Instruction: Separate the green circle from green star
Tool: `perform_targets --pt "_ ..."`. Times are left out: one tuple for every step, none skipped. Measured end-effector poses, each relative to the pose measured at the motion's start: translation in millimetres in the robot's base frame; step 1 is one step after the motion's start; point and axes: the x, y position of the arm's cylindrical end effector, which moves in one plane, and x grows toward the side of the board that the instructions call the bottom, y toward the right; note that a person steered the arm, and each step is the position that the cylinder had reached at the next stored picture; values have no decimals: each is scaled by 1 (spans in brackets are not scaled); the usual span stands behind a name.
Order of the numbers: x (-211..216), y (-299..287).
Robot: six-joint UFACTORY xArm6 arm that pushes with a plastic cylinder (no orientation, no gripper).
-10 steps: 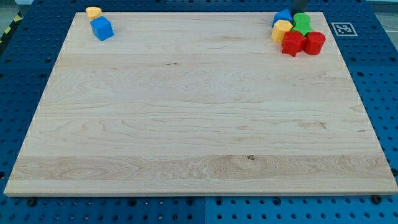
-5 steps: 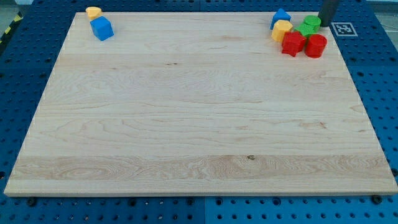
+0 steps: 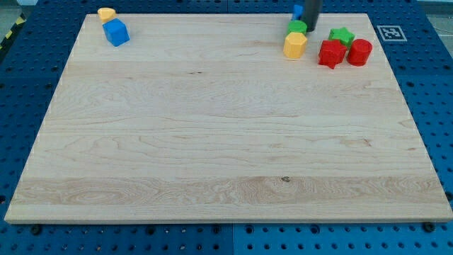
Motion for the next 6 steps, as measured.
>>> perform_targets --pt "0 -35" --pt "0 -58" --pt "6 -57" --pt "6 -40" --pt "4 -33" --pt "15 -66"
